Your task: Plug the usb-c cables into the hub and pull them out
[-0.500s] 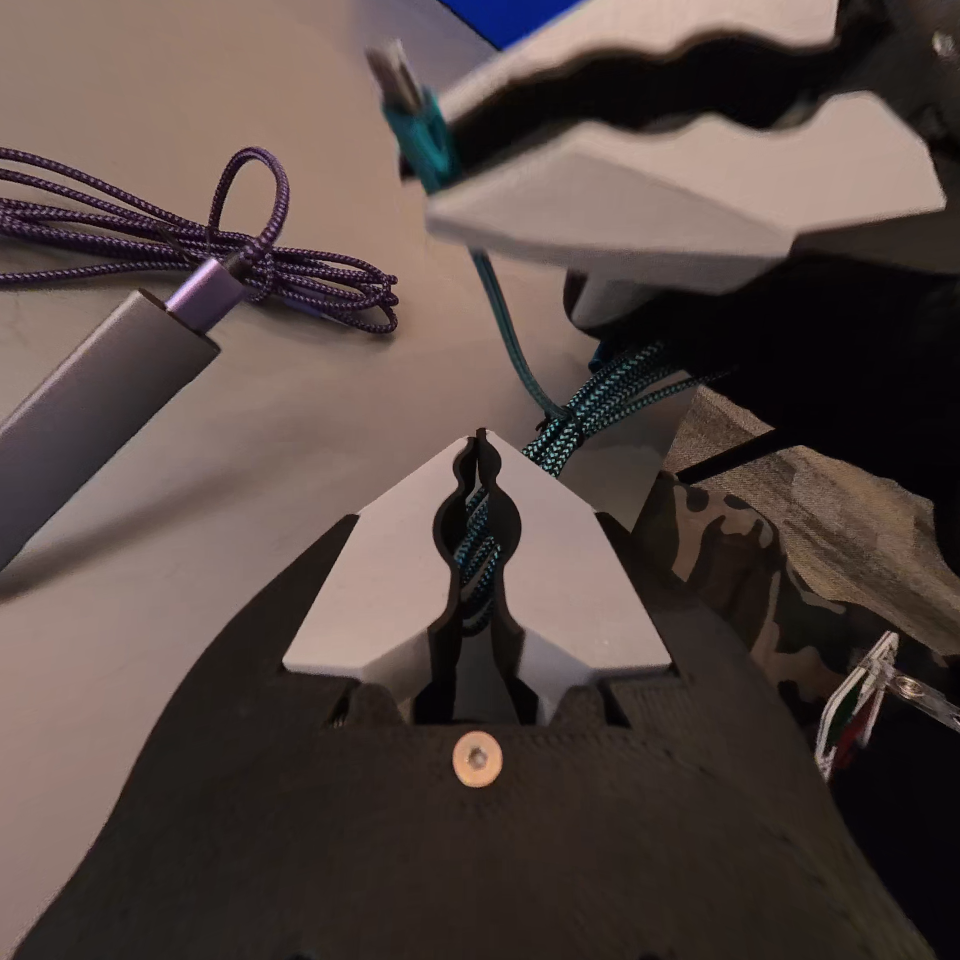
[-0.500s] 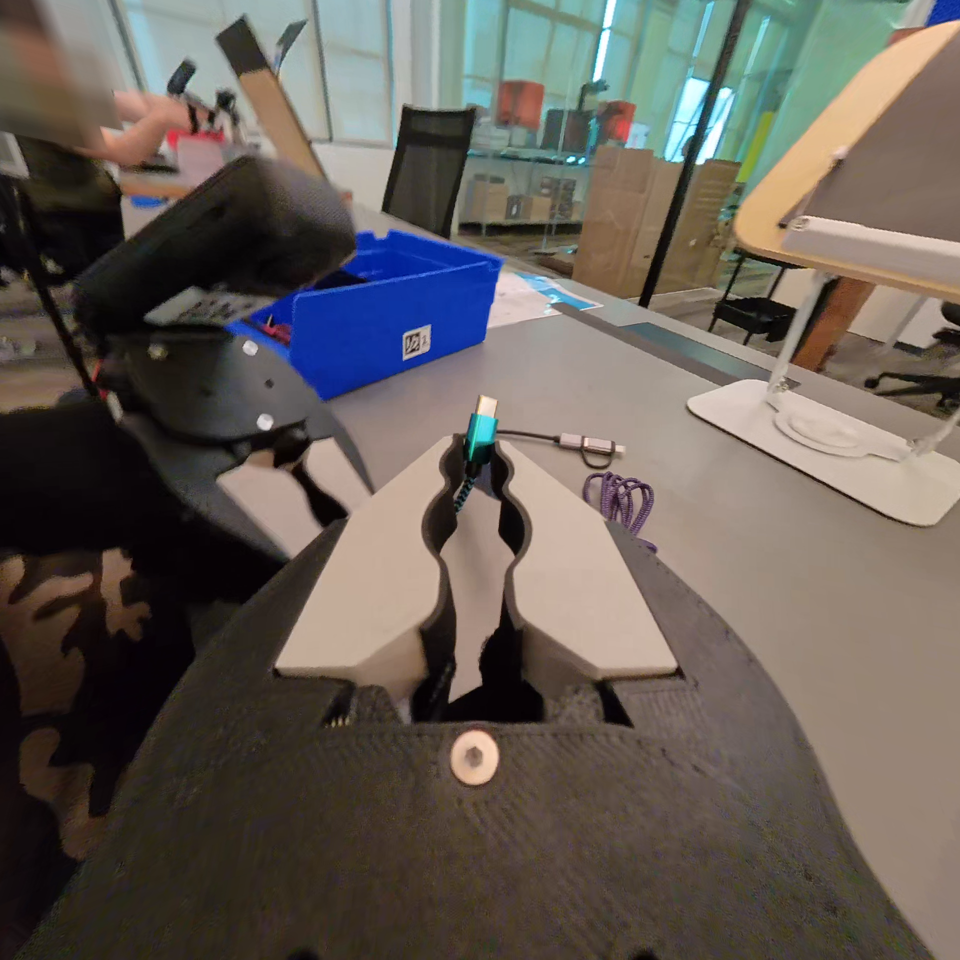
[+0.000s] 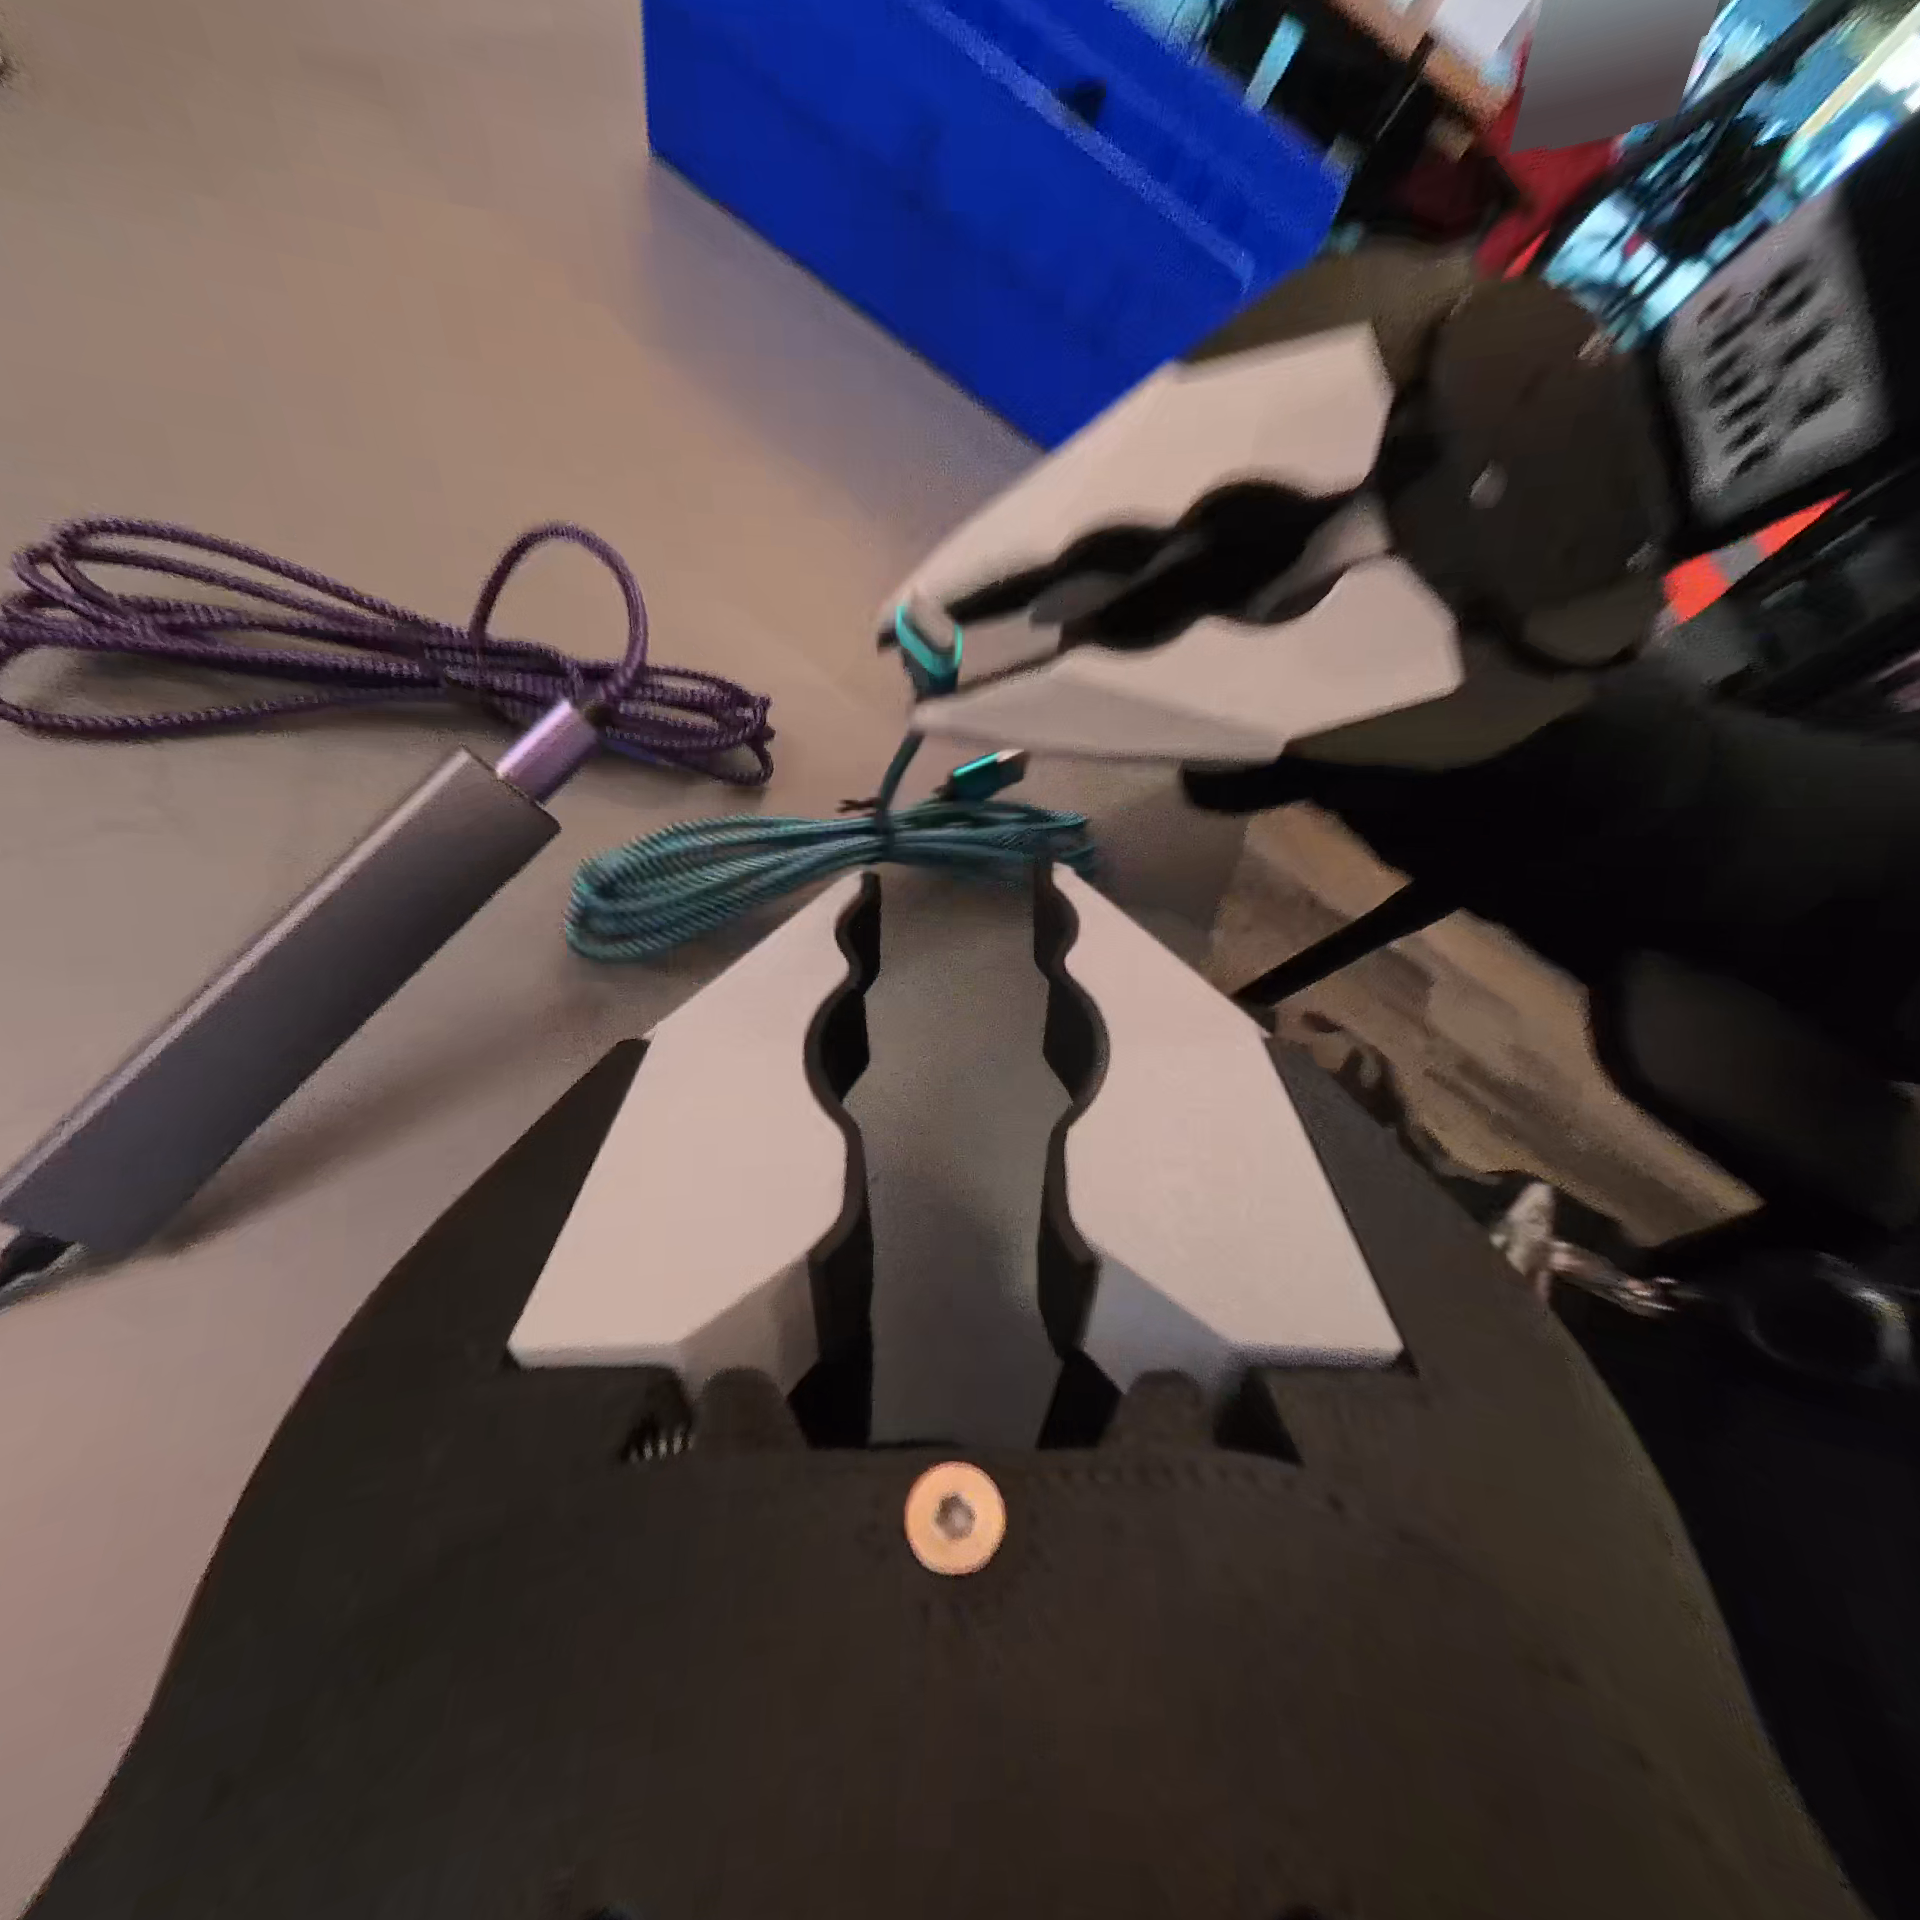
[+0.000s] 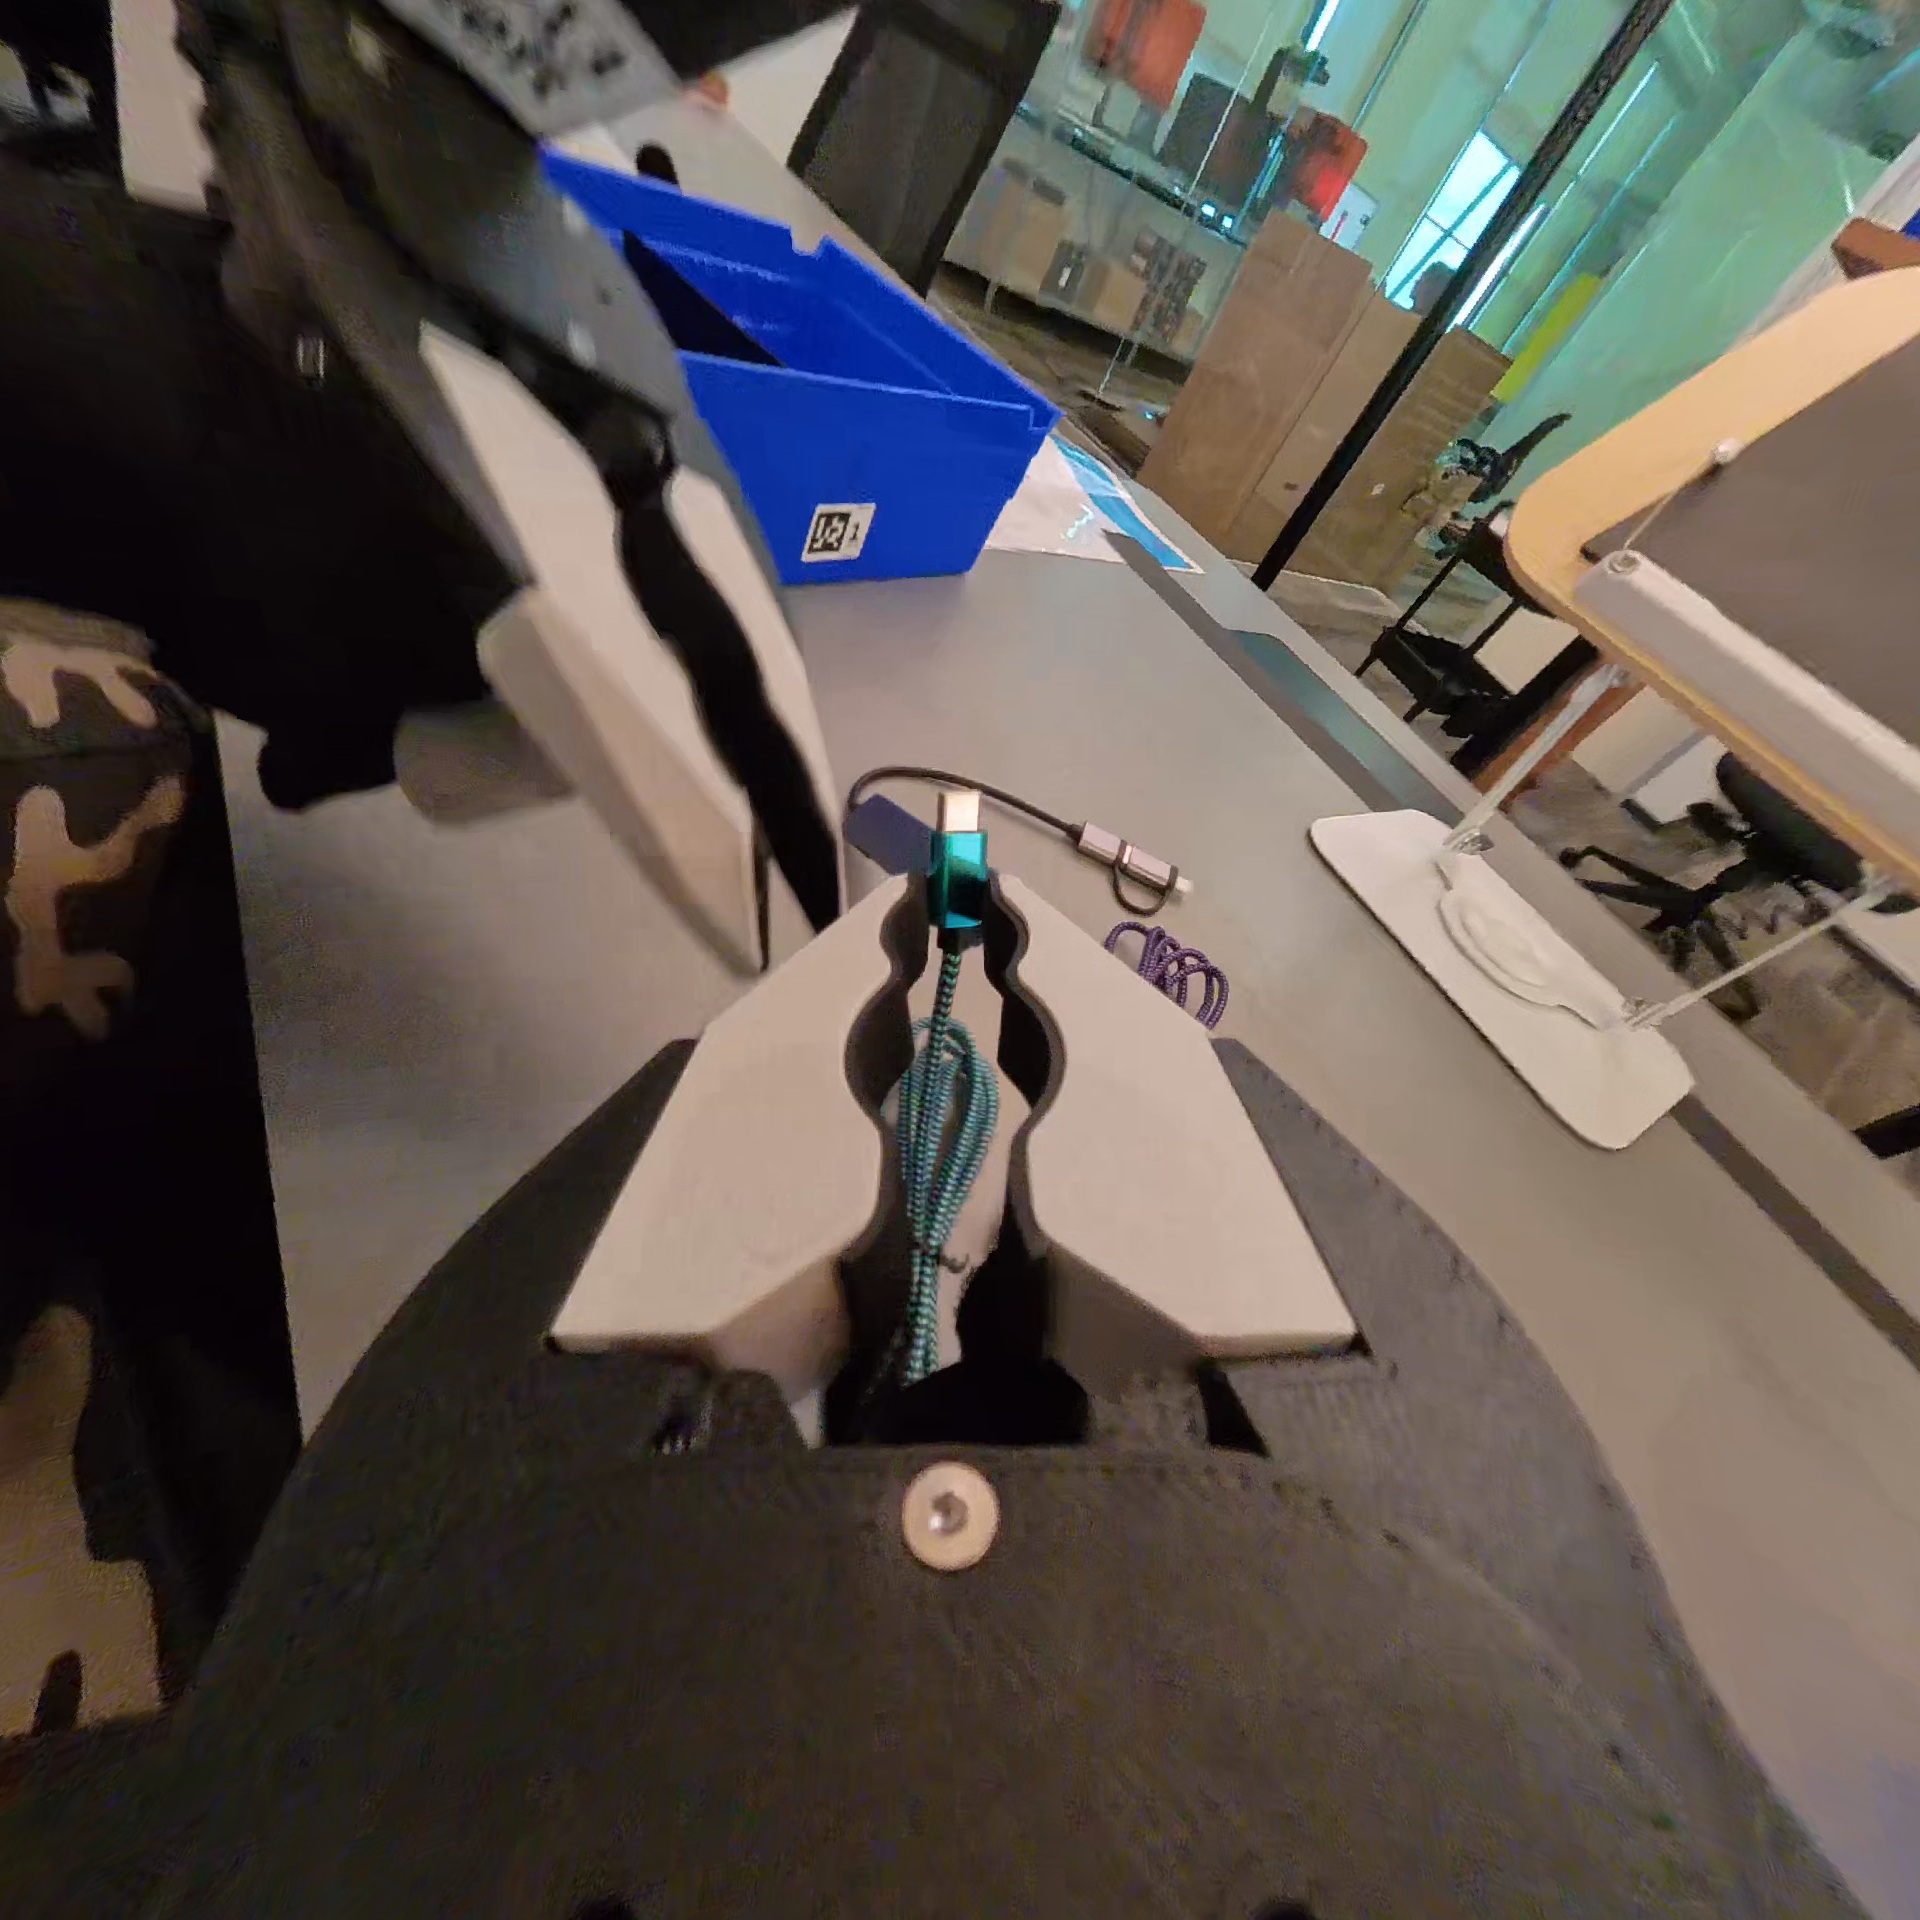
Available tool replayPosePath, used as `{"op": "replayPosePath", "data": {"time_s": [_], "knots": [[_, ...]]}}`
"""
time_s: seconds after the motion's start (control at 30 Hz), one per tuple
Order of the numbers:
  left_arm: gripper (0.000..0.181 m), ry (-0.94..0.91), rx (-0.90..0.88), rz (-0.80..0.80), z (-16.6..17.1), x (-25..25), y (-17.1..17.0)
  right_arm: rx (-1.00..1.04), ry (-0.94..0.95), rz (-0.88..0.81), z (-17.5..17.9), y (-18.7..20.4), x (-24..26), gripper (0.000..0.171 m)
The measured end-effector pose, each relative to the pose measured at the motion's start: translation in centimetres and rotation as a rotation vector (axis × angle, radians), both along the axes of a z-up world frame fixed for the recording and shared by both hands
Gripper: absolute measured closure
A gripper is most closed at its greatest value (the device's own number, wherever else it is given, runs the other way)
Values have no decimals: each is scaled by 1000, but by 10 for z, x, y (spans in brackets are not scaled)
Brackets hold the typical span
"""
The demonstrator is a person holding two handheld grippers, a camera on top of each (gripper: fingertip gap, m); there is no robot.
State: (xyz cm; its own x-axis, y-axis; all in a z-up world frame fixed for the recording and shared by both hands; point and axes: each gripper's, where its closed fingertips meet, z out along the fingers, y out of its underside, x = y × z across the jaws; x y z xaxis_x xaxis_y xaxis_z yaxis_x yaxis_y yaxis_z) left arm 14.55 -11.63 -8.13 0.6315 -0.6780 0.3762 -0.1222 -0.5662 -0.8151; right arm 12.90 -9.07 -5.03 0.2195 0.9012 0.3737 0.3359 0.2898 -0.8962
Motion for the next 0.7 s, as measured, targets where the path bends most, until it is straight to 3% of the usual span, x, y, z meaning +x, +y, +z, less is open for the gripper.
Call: {"op": "replayPosePath", "data": {"time_s": [0.2,0.53,0.7], "knots": [[154,-190,-20,12,34,-6,-2,188,-116,7,-6,-17,-10,166],[176,-238,-112,46,23,-14,-5,449,-231,-53,-9,-25,-12,165],[178,-409,-122,-57,43,-14,-14,396,-70,17,14,-35,-11,165]]}}
